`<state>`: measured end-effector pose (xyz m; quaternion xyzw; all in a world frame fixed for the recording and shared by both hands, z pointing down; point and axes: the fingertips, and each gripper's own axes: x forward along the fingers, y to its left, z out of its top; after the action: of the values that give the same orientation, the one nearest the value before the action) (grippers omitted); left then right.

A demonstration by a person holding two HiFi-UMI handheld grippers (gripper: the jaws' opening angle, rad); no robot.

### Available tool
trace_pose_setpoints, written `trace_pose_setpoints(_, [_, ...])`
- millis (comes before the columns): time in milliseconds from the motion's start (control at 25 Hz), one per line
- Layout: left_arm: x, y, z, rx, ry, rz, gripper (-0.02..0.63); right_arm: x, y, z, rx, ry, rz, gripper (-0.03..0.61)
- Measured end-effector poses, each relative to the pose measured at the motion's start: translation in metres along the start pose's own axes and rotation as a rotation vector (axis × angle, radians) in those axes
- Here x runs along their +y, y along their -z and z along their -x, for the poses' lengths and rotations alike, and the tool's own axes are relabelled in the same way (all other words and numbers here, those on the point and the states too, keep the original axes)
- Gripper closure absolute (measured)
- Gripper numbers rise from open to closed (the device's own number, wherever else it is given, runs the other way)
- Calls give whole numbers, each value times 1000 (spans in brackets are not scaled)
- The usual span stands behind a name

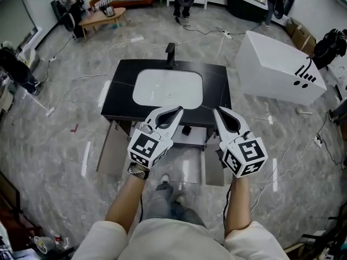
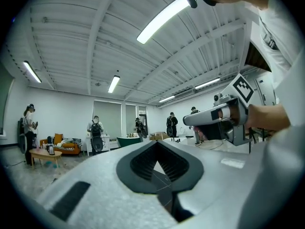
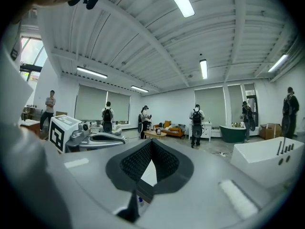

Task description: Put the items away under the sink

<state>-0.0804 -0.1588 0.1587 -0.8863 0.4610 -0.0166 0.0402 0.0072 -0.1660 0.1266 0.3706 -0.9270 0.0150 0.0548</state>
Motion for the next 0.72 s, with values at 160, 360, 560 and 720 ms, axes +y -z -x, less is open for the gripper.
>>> trace_pose_setpoints(160, [4, -30, 10, -27, -33, -13, 607, 2, -20, 10, -18, 0, 4, 572])
trace_pose_setpoints(360, [9, -68, 23, -37, -65, -49, 607, 11, -45, 18, -36, -13, 17, 572])
trace_pose_setpoints(560, [10, -99, 31, -50, -103, -130, 607, 23, -72, 17, -61, -55, 41, 572])
trace_pose_setpoints(720, [11, -106, 37, -63, -109, -152, 607, 34, -83, 15, -98, -99, 51, 574])
